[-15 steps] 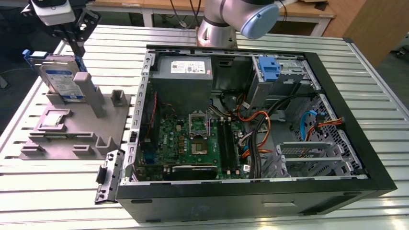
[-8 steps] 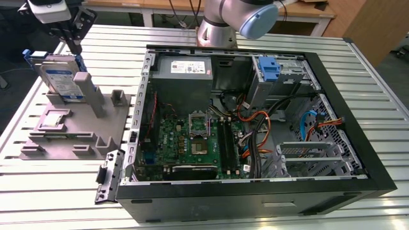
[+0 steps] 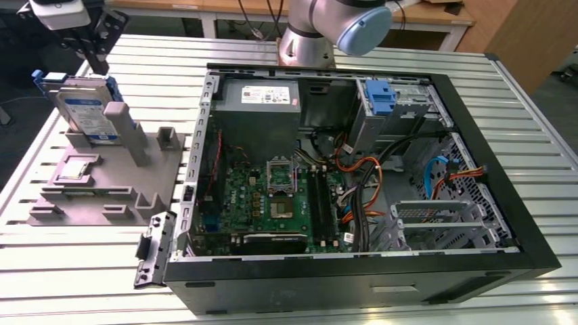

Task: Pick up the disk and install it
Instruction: 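Reach for the disk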

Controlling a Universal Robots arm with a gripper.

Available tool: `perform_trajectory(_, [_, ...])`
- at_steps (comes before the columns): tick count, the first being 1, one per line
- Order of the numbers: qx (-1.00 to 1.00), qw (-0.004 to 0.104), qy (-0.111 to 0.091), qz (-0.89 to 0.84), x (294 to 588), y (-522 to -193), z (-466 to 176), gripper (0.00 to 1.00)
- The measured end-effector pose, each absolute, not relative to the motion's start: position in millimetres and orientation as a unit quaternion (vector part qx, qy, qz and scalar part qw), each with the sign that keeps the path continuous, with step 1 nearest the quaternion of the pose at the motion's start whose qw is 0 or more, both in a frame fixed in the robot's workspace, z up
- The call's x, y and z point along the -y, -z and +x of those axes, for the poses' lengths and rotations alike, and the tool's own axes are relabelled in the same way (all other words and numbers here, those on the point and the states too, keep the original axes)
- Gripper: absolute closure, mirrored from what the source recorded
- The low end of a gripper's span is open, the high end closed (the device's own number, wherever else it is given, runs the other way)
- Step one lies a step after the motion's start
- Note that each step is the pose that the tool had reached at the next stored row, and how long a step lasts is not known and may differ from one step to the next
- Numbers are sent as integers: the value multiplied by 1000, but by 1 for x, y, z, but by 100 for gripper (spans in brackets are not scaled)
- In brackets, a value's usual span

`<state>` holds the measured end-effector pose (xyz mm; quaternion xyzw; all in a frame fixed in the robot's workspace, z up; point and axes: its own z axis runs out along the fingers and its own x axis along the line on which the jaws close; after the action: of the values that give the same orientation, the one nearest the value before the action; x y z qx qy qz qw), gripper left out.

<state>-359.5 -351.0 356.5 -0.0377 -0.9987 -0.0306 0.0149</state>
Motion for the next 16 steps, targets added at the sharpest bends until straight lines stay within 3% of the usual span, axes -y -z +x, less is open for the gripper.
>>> perform_trajectory(16, [999, 15, 31, -38, 351, -356, -363, 90])
